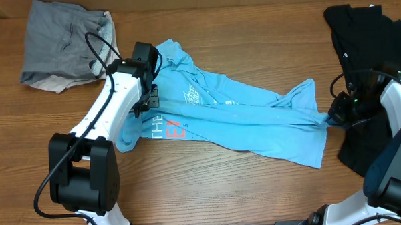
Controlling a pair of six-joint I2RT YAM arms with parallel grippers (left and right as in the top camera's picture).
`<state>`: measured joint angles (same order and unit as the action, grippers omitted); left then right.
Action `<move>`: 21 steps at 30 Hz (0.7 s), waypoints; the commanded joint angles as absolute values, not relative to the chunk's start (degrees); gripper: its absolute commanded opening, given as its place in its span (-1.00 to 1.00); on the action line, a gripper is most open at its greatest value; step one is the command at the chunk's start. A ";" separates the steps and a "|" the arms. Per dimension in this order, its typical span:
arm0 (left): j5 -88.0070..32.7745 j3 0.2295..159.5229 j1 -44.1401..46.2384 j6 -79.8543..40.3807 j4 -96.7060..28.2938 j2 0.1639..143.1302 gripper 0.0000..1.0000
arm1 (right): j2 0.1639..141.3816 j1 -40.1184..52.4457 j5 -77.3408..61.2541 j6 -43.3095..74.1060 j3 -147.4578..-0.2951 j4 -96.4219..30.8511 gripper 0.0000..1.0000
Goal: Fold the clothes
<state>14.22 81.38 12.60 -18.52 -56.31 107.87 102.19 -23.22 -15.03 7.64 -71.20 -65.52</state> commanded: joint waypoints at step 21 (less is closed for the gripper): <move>14.72 82.35 2.37 -14.06 -64.01 108.27 -0.92 | 100.51 -22.50 -14.70 9.21 -63.35 -66.61 -0.92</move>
<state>14.13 81.43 2.00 -16.67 -64.10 107.90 102.10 -22.72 -15.09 8.99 -65.58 -67.46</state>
